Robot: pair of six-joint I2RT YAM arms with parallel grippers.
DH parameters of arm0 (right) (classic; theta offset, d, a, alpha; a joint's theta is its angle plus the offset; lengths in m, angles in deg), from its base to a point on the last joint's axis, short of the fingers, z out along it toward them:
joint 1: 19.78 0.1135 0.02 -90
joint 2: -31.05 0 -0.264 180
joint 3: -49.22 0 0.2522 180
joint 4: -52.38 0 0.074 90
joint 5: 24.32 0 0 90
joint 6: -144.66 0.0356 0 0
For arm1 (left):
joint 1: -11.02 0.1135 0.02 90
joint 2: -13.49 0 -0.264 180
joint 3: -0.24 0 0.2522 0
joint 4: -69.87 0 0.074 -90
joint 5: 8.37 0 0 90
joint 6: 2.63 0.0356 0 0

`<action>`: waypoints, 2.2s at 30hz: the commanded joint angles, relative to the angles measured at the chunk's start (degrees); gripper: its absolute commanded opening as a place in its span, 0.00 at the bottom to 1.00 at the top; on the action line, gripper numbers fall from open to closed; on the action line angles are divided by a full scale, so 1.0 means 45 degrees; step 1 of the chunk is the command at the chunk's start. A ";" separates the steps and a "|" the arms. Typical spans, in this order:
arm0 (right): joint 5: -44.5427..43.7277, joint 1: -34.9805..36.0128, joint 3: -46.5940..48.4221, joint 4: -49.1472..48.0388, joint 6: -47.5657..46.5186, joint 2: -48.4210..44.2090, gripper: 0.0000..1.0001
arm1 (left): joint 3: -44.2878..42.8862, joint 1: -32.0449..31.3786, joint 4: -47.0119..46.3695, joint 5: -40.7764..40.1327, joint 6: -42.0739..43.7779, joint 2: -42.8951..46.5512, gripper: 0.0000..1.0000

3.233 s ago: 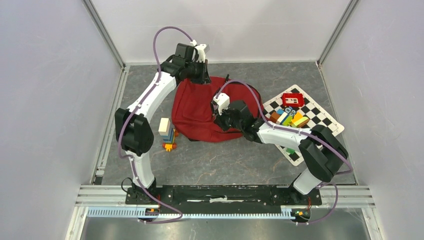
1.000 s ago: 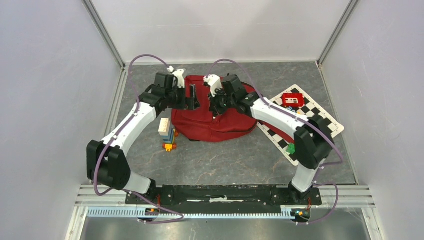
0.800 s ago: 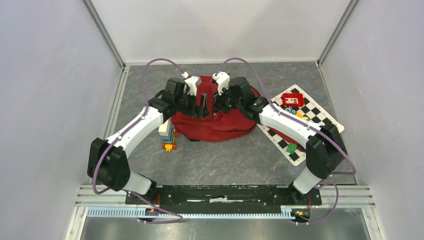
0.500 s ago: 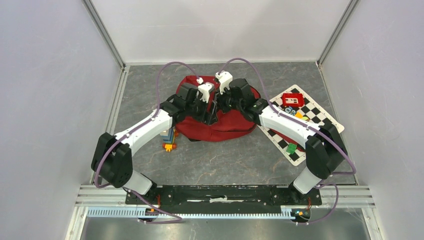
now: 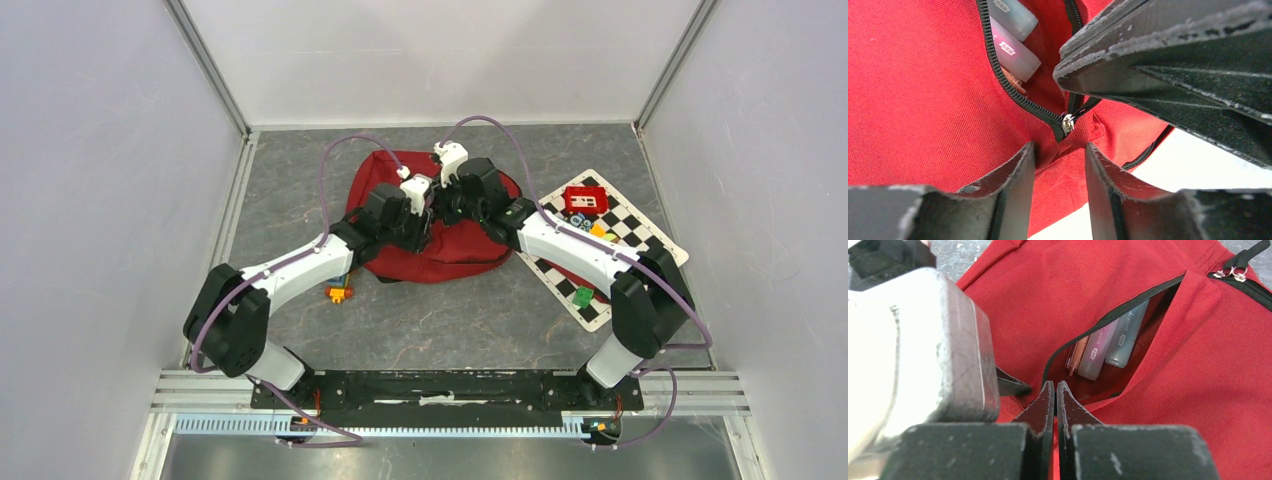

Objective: Pack the student bag
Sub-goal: Zip the student bag at the center of the board.

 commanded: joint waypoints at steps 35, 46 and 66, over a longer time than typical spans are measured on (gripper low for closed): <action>-0.5424 -0.0018 0.2749 -0.2928 -0.0056 0.1431 0.00 | 0.1518 -0.1270 0.1684 -0.0895 0.3434 0.0819 0.02; -0.4244 0.0211 0.1905 -0.2768 0.0598 0.0963 0.00 | 0.0785 -0.1291 0.0959 -0.1124 0.0417 0.2189 0.38; -0.4080 0.0225 0.1321 -0.1834 0.1171 0.0199 0.00 | 0.0222 -0.1213 -0.2703 -0.4256 -0.2779 0.0948 0.58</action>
